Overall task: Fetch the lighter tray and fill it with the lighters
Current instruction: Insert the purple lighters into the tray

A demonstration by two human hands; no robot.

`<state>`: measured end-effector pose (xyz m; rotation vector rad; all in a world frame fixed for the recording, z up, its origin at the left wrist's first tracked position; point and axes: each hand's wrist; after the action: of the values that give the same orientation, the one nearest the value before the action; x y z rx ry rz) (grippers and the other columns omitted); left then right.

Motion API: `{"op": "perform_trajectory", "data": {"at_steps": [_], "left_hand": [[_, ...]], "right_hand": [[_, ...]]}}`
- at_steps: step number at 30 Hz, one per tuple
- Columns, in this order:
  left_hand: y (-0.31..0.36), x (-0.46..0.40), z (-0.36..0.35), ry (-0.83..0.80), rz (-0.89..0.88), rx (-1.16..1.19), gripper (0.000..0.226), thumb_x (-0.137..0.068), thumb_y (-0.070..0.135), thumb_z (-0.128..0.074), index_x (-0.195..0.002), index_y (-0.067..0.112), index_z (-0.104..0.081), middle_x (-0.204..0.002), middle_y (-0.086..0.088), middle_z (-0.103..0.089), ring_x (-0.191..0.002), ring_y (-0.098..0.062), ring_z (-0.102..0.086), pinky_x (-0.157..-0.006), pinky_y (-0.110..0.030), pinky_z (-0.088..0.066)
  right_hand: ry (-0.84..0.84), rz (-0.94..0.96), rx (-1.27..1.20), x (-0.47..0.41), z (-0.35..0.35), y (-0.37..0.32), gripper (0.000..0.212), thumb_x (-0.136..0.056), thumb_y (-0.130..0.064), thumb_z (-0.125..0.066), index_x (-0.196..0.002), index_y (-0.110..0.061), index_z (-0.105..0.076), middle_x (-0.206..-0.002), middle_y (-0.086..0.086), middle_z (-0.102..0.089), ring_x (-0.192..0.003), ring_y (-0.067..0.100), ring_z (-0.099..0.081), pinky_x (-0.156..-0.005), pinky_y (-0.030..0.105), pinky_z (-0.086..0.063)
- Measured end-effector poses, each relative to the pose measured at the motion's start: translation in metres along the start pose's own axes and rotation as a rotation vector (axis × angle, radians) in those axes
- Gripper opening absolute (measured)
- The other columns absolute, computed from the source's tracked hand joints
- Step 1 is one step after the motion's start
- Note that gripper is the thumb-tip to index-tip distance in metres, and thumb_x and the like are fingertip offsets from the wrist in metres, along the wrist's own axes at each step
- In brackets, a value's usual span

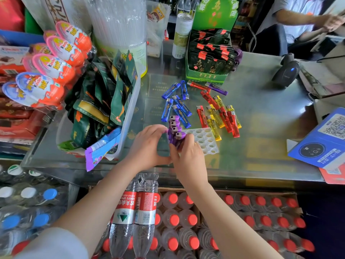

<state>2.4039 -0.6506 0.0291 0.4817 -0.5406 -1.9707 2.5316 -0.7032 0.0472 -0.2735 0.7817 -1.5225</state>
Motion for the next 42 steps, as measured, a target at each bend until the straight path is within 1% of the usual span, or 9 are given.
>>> {"op": "perform_trajectory", "data": {"at_steps": [4,6,10,13,17,21,27,38,42], "left_hand": [[0.001,0.001,0.001,-0.017,-0.002,-0.011,0.081,-0.054,0.053,-0.064,-0.123,0.013,-0.049,-0.129,-0.001,-0.049,-0.122,-0.021,-0.039,-0.096,-0.032,-0.027],[0.004,0.000,0.004,-0.035,0.003,0.006,0.081,-0.054,0.057,-0.059,-0.122,0.014,-0.049,-0.128,-0.001,-0.049,-0.122,-0.021,-0.039,-0.098,-0.036,-0.028],[0.007,-0.004,0.008,-0.079,-0.014,0.004,0.077,-0.058,0.055,-0.069,-0.121,0.015,-0.048,-0.124,0.001,-0.047,-0.120,-0.017,-0.033,-0.101,-0.031,-0.026],[0.008,-0.010,0.009,-0.130,-0.018,-0.007,0.077,-0.061,0.051,-0.073,-0.125,0.020,-0.043,-0.129,0.004,-0.040,-0.122,-0.013,-0.028,-0.100,-0.027,-0.023],[0.011,-0.019,0.007,-0.156,-0.023,-0.025,0.079,-0.060,0.060,-0.066,-0.125,0.023,-0.043,-0.131,0.007,-0.036,-0.122,-0.011,-0.030,-0.100,-0.029,-0.027],[0.014,-0.027,0.003,-0.135,-0.030,-0.058,0.082,-0.055,0.069,-0.052,-0.123,0.024,-0.045,-0.128,0.007,-0.040,-0.121,-0.012,-0.032,-0.100,-0.030,-0.025],[0.013,-0.029,-0.004,-0.116,-0.034,-0.072,0.078,-0.057,0.067,-0.054,-0.123,0.026,-0.044,-0.125,0.011,-0.041,-0.119,-0.006,-0.026,-0.098,-0.028,-0.018],[0.010,-0.030,-0.002,-0.140,-0.037,-0.041,0.075,-0.057,0.064,-0.061,-0.123,0.035,-0.041,-0.124,0.019,-0.039,-0.120,-0.004,-0.030,-0.097,-0.029,-0.020],[0.013,-0.028,0.000,-0.158,-0.022,-0.030,0.085,-0.056,0.067,-0.055,-0.131,0.030,-0.036,-0.128,0.019,-0.031,-0.125,-0.004,-0.020,-0.098,-0.023,-0.012]], "right_hand": [[-0.032,0.007,0.154,-0.002,0.006,-0.006,0.025,-0.088,-0.027,-0.055,-0.081,-0.005,-0.046,-0.067,0.018,-0.060,-0.067,0.038,-0.055,-0.057,0.035,-0.033],[-0.182,-0.046,0.234,-0.008,0.016,-0.004,0.032,-0.085,-0.037,-0.057,-0.088,-0.007,-0.048,-0.077,0.015,-0.062,-0.076,0.034,-0.056,-0.061,0.036,-0.038],[-0.525,-0.169,-0.076,-0.030,0.053,0.018,0.038,-0.075,-0.040,-0.068,-0.102,-0.018,-0.053,-0.078,-0.004,-0.059,-0.063,0.010,-0.051,-0.059,0.025,-0.041],[-0.299,-0.340,-0.433,-0.058,0.075,0.052,0.016,-0.085,-0.020,-0.059,-0.101,-0.019,-0.056,-0.071,-0.003,-0.062,-0.056,0.004,-0.053,-0.058,0.022,-0.043],[-0.004,-0.414,-0.312,-0.109,0.072,0.092,0.015,-0.084,-0.015,-0.050,-0.091,-0.023,-0.060,-0.082,0.000,-0.065,-0.071,0.015,-0.057,-0.067,0.031,-0.046],[-0.050,-0.306,-0.062,-0.157,0.066,0.106,0.024,-0.088,-0.011,-0.045,-0.102,-0.010,-0.064,-0.104,0.009,-0.066,-0.093,0.022,-0.058,-0.081,0.030,-0.045],[-0.095,-0.154,0.254,-0.198,0.044,0.119,0.037,-0.088,0.001,-0.036,-0.118,-0.008,-0.054,-0.122,0.017,-0.056,-0.113,0.035,-0.044,-0.087,0.042,-0.044],[-0.209,-0.151,0.447,-0.216,0.038,0.122,0.022,-0.087,-0.007,-0.053,-0.105,-0.012,-0.062,-0.106,0.014,-0.055,-0.086,0.034,-0.055,-0.066,0.035,-0.042],[-0.041,-0.132,0.243,-0.195,0.046,0.100,0.021,-0.089,-0.017,-0.052,-0.107,-0.009,-0.056,-0.109,0.013,-0.055,-0.089,0.031,-0.055,-0.067,0.034,-0.039]]}}
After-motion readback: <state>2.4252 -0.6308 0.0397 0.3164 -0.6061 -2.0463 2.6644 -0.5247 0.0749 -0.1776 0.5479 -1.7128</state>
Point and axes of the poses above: each hand's wrist, its own x-axis away from the middle knuckle, its own z-axis out of the back of the hand, y = z × x
